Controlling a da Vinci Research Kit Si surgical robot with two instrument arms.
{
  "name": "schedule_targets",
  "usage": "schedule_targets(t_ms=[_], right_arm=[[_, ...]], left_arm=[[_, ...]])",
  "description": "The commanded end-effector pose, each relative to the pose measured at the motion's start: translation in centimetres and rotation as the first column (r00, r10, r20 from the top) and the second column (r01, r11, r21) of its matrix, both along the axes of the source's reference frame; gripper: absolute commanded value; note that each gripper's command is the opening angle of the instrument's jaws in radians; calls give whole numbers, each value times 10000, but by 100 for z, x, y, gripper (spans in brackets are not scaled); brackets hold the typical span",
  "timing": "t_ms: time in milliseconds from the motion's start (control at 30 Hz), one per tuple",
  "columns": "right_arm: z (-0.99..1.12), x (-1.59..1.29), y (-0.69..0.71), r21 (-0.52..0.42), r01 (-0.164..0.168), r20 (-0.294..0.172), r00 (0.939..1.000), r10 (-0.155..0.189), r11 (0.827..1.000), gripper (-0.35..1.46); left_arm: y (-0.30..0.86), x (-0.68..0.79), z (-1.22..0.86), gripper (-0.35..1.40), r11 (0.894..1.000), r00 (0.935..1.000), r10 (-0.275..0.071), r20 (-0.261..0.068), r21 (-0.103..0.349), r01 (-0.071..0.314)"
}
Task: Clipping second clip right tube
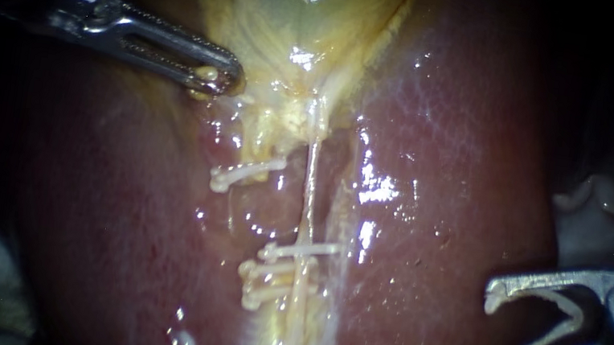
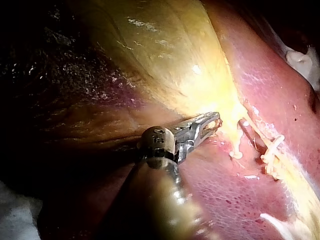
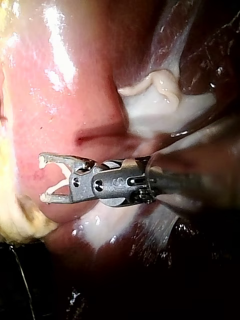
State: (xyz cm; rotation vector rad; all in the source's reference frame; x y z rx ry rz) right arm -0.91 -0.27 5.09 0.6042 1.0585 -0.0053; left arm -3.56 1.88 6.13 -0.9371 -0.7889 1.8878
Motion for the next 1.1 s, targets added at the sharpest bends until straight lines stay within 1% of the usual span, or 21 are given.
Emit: schedule_targets(t_ms=[33, 100, 233, 333, 433, 500, 667, 700, 733, 800, 833, 900, 933, 1033, 1100], right_arm=[[0, 0, 0, -2, 5, 2, 10000, -5, 10000, 50], [0, 0, 0, -3, 7, 1, 10000, -7, 10000, 50], [1, 1, -1, 24, 50, -21, 10000, -50, 10000, 50], [1, 5, -1, 38, 57, -24, 10000, -57, 10000, 50], [2, 14, 1, 145, 178, -85, 9998, -177, 9997, 50], [5, 24, 4, 231, 369, -199, 9991, -364, 9991, 49], [14, 57, 13, 1323, 217, 160, 9996, -240, 9910, 48], [15, 64, 15, 1635, 143, 246, 9995, -186, 9864, 47], [17, 73, 17, 1968, -6, 355, 9993, -65, 9804, 47], [21, 86, 21, 2358, -415, 544, 9981, 295, 9709, 47], [24, 94, 25, 2609, -690, 650, 9964, 538, 9629, 47], [29, 105, 30, 3074, -1100, 874, 9924, 871, 9452, 48], [33, 111, 33, 3363, -1326, 1006, 9894, 1044, 9324, 48], [44, 121, 40, 3837, -1695, 1325, 9829, 1276, 9078, 48], [52, 124, 43, 3993, -1943, 1501, 9780, 1452, 8960, 48]], left_arm=[[3, 5, -5, -35, 10000, 10000, 59, 50, 54, -59], [7, 16, -11, -35, 10000, 10000, -25, 2, -3, 25], [15, 47, -26, -35, 9997, 9997, -202, -97, -111, 201], [18, 62, -31, -35, 9995, 9995, -272, -137, -152, 270], [19, 64, -32, -35, 9994, 9994, -299, -152, -157, 296], [19, 62, -32, -35, 9994, 9994, -309, -158, -157, 307], [18, 60, -33, -35, 9994, 9993, -322, -165, -158, 319], [18, 61, -33, -35, 9994, 9993, -321, -165, -158, 319], [18, 61, -33, -35, 9994, 9994, -321, -165, -158, 318], [18, 61, -33, -35, 9994, 9993, -323, -166, -158, 320], [18, 60, -33, -35, 9994, 9993, -324, -167, -158, 321], [18, 60, -33, -35, 9994, 9993, -326, -168, -158, 324], [18, 60, -33, -35, 9993, 9993, -327, -169, -158, 324], [18, 60, -34, -35, 9993, 9993, -329, -170, -158, 326], [18, 60, -34, -35, 9993, 9993, -331, -171, -158, 328]])
